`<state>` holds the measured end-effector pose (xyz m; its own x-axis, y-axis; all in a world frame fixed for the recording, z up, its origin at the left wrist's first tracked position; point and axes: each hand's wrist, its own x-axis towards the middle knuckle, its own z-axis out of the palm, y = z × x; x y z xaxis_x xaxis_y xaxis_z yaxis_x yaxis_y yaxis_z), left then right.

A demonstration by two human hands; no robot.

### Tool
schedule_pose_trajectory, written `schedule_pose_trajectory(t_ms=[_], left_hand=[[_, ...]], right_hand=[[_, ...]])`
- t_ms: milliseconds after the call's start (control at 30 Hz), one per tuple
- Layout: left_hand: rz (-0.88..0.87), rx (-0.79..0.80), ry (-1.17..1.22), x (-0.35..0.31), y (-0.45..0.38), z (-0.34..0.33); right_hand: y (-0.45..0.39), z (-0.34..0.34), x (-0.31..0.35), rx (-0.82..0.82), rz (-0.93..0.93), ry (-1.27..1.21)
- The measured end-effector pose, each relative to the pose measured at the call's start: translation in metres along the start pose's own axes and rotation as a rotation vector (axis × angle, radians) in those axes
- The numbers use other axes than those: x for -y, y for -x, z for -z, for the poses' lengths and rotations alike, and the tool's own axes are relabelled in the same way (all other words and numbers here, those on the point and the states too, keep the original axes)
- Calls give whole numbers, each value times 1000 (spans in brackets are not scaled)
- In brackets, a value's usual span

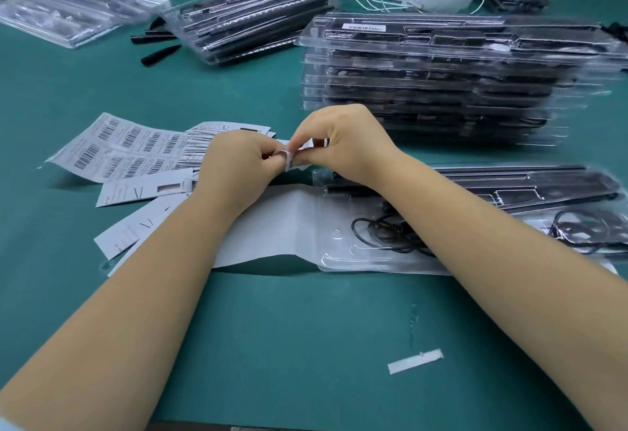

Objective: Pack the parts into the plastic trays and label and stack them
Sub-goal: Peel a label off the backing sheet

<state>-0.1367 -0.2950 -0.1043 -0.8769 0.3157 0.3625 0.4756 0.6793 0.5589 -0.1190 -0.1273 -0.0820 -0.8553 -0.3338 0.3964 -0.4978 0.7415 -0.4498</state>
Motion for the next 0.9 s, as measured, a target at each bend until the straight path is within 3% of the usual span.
schedule_pose_trajectory(t_ms=[367, 500, 600, 800, 900], left_hand=[[40, -37, 25, 6, -3, -4], [28, -10, -11, 5, -2, -4], [-28, -3, -72, -1, 0, -3], [-78, 1, -65, -5, 2, -4], [-41, 8, -40, -6, 3, -2]], right_hand=[[9, 19, -2, -20, -33, 135], [30, 51, -23, -170, -252, -41], [45, 64, -25, -104, -296, -58], [14, 25, 11, 195, -98, 179], [11, 13, 16, 166, -89, 160]])
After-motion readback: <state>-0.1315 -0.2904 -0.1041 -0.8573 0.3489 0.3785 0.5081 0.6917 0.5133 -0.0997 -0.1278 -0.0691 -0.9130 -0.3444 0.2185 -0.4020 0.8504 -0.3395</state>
